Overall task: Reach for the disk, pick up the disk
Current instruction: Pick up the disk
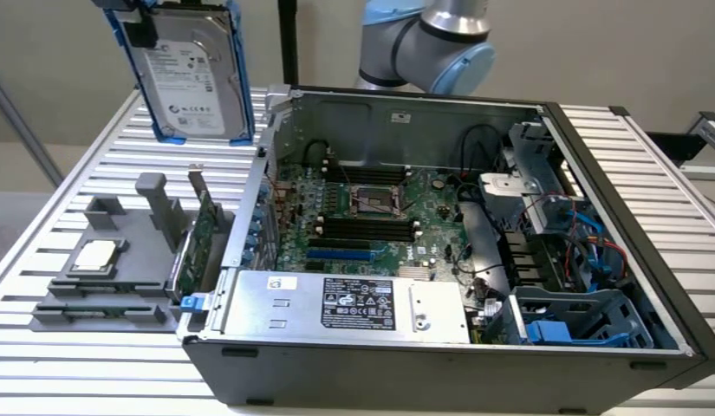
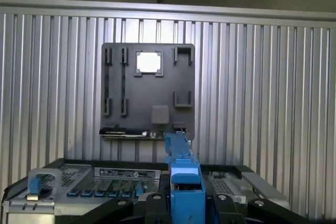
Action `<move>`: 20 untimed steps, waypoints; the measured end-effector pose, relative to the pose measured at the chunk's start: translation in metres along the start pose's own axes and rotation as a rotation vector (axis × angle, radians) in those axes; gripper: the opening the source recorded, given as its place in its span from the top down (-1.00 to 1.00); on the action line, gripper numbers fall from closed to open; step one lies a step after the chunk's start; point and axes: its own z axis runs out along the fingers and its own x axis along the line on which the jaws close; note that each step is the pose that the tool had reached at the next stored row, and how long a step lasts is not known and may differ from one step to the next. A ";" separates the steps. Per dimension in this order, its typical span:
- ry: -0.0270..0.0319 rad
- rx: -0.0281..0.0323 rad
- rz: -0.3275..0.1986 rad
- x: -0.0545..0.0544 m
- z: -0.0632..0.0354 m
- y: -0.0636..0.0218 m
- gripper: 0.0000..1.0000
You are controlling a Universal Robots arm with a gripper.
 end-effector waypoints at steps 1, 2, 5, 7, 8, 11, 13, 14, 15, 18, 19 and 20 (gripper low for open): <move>-0.0014 0.0000 0.000 0.001 -0.0008 -0.0044 0.35; -0.0028 0.0001 0.000 0.003 -0.0015 -0.0089 0.35; -0.0060 0.0002 0.000 0.007 -0.0036 -0.0225 0.35; -0.0071 0.0001 0.000 0.010 -0.0048 -0.0315 0.35; -0.0075 0.0001 0.000 0.012 -0.0052 -0.0360 0.35; -0.0087 0.0001 0.000 0.017 -0.0062 -0.0495 0.35; -0.0097 0.0002 0.000 0.020 -0.0068 -0.0586 0.35; -0.0100 0.0002 0.000 0.022 -0.0071 -0.0631 0.35; -0.0105 0.0002 0.000 0.023 -0.0074 -0.0675 0.35; -0.0118 0.0002 0.000 0.028 -0.0083 -0.0811 0.35; -0.0121 0.0002 0.000 0.030 -0.0085 -0.0855 0.35; -0.0125 0.0001 0.000 0.032 -0.0088 -0.0900 0.35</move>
